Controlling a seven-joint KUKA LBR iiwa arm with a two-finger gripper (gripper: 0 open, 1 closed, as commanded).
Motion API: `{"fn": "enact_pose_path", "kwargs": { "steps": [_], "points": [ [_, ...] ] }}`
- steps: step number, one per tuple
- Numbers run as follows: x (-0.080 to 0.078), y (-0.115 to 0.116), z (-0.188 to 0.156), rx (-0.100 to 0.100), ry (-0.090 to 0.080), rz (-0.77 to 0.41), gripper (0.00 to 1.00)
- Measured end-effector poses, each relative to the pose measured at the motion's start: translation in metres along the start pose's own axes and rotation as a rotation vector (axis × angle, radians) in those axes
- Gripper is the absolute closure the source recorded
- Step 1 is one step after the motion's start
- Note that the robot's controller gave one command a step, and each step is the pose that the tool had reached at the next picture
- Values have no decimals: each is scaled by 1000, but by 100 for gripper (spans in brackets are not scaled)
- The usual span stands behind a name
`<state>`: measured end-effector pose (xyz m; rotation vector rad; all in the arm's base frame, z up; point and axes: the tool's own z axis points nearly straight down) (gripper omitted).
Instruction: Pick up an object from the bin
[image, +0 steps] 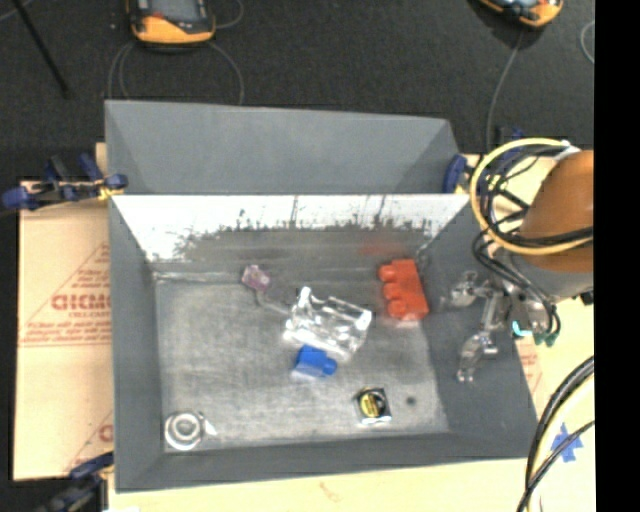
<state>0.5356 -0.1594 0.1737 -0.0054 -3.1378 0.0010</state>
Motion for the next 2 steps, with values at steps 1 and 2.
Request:
{"fn": "enact_pose_path", "kwargs": {
  "steps": [1,2],
  "points": [
    [-77,99,101,2,-14,39,0],
    [-72,153,71,-3,-10,87,0]
  ]
}}
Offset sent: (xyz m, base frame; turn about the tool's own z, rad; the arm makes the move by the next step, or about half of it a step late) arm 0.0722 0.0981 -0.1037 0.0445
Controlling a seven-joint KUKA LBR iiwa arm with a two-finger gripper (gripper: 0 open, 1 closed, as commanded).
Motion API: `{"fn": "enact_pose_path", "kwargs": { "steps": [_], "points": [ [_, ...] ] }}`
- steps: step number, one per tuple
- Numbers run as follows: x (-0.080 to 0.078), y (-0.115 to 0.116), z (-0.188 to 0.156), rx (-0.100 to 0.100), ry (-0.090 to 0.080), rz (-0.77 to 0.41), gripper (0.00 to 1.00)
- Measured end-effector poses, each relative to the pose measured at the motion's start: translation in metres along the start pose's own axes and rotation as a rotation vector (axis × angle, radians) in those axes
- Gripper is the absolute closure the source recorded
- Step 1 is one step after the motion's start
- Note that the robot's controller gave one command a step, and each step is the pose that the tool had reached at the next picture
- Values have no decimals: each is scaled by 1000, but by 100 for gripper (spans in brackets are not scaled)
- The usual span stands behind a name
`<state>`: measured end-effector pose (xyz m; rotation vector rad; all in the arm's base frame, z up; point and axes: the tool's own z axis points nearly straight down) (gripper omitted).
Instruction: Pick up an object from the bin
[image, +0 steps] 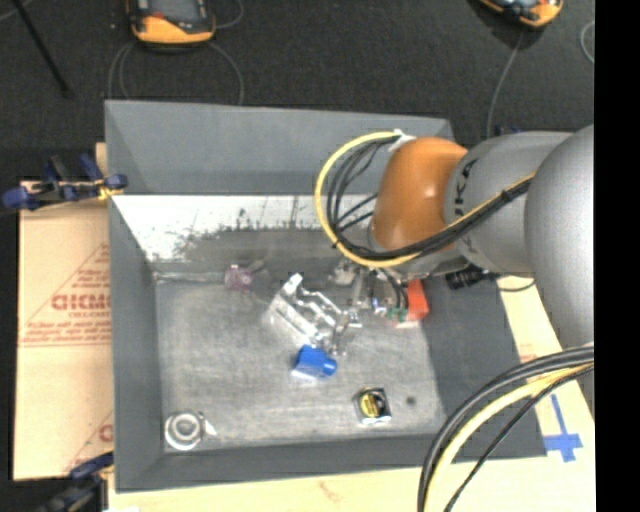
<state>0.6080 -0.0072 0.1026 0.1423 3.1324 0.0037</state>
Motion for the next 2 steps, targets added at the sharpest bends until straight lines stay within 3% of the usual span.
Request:
{"fn": "enact_pose_path", "kwargs": {
  "steps": [1,2],
  "points": [
    [-1,48,2,2,1,20,0],
    [-7,38,10,-6,-3,26,0]
  ]
}}
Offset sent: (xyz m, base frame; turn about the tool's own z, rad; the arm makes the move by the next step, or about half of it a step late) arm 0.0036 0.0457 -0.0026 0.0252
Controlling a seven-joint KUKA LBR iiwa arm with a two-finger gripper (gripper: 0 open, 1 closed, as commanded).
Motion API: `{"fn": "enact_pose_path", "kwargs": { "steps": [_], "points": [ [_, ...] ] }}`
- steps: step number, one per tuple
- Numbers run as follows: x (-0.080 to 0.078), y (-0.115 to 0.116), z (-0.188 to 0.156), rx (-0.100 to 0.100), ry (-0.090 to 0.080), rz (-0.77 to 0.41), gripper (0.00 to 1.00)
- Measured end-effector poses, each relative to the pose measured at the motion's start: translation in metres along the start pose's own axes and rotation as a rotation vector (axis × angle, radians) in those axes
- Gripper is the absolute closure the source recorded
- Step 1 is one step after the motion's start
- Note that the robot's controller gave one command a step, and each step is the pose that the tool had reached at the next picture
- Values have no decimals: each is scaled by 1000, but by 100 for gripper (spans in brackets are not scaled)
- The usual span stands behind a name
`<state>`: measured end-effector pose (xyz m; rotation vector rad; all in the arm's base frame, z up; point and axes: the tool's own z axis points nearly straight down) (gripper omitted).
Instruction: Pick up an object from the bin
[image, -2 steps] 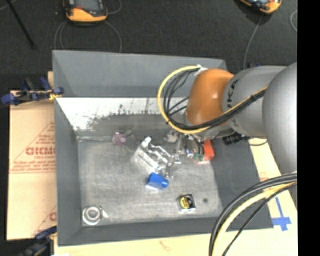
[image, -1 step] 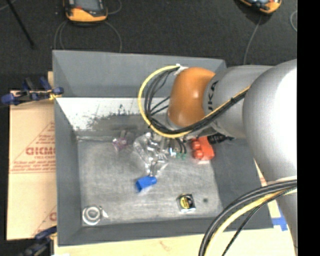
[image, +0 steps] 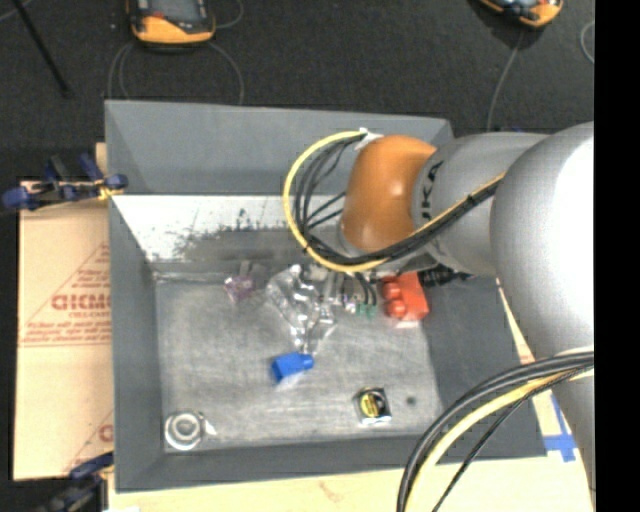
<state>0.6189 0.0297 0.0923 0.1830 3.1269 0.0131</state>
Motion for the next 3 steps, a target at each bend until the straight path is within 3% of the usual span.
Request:
{"fn": "enact_pose_path", "kwargs": {
  "steps": [1,2,3],
  "points": [
    [-1,-1,1,0,1,18,0],
    [-1,-2,2,0,8,16,100],
    [-4,-1,-100,7,0,5,100]
  ]
}}
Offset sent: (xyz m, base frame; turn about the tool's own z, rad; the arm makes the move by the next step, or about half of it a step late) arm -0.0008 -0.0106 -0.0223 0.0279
